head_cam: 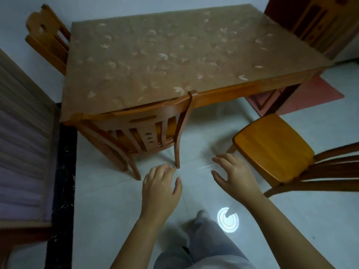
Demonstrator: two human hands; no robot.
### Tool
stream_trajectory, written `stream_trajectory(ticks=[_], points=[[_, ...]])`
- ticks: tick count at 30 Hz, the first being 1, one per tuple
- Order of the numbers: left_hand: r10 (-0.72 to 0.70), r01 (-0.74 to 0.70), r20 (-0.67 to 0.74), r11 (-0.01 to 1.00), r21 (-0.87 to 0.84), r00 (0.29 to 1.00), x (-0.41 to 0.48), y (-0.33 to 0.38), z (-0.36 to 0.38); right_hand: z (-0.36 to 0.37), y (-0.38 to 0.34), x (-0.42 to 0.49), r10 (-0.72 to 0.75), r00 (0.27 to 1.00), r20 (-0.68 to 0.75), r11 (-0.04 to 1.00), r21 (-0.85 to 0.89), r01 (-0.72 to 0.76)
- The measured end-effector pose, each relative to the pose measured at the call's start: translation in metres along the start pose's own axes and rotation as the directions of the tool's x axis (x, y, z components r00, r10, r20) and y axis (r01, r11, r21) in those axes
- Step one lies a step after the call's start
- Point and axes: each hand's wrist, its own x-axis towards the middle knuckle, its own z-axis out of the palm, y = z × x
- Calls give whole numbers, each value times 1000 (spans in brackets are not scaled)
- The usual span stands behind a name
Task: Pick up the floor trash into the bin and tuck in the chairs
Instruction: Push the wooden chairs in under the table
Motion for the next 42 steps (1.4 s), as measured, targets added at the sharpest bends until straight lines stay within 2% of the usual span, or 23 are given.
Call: stream_trajectory(ticks=[6, 10, 16, 22, 25, 32, 37, 42], points=[[105, -105, 137, 994, -9, 985, -21, 67, 31, -37, 63, -65, 138, 988, -66, 990, -17, -140], [178, -178, 168, 984, -14, 970, -20, 126, 58, -65, 117, -108, 236, 963, -128, 971, -7, -239], [289, -280, 148, 957, -74, 946, -20, 267, 116, -129, 224, -190, 328, 920, -215, 941, -7, -337], [313, -269, 205, 939, -216, 927, -39, 416, 179, -187, 339, -265, 375, 884, -277, 918, -20, -396], [300, -237, 231, 935, -264, 925, -37, 465, 201, -206, 386, -280, 376, 881, -289, 918, -15, -397], [272, -206, 181, 926, -317, 945, 23, 544, 240, -239, 486, -254, 326, 902, -283, 935, -42, -351], [253, -171, 252, 936, -307, 934, 78, 594, 269, -261, 552, -207, 235, 952, -195, 963, -87, -256], [210, -99, 339, 943, -317, 917, 96, 625, 289, -276, 609, -170, 118, 991, -64, 986, -109, -125]])
